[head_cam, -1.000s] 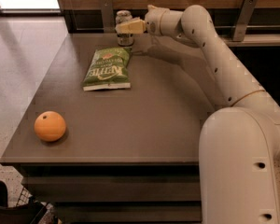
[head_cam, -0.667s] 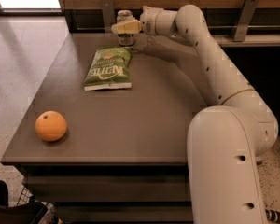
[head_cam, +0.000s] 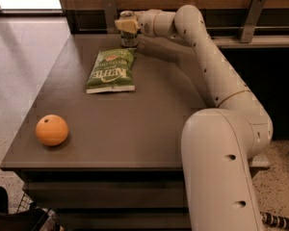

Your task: Move 7up can near orange

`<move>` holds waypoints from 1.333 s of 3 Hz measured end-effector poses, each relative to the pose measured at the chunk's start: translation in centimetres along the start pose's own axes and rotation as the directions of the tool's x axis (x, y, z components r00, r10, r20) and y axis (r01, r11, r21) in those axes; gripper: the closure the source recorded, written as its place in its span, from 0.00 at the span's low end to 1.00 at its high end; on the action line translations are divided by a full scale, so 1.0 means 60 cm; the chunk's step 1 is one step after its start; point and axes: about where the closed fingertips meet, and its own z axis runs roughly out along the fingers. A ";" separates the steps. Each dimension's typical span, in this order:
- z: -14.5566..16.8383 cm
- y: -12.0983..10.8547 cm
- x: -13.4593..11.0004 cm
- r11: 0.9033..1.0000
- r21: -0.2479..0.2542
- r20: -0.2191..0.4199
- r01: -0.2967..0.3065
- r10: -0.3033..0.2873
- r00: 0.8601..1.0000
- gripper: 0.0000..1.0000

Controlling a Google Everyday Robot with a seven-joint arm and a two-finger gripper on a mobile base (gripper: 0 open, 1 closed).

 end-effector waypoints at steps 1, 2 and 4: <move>0.007 0.005 0.002 1.000 -0.006 -0.001 -0.001 0.001 1.000 0.87; 0.011 0.008 0.003 1.000 -0.010 -0.002 -0.002 0.002 1.000 1.00; -0.035 0.003 -0.002 0.999 0.044 -0.059 0.007 -0.004 0.998 1.00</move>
Offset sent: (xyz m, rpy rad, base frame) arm -0.0001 0.0027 -0.0010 0.0001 0.0013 0.0032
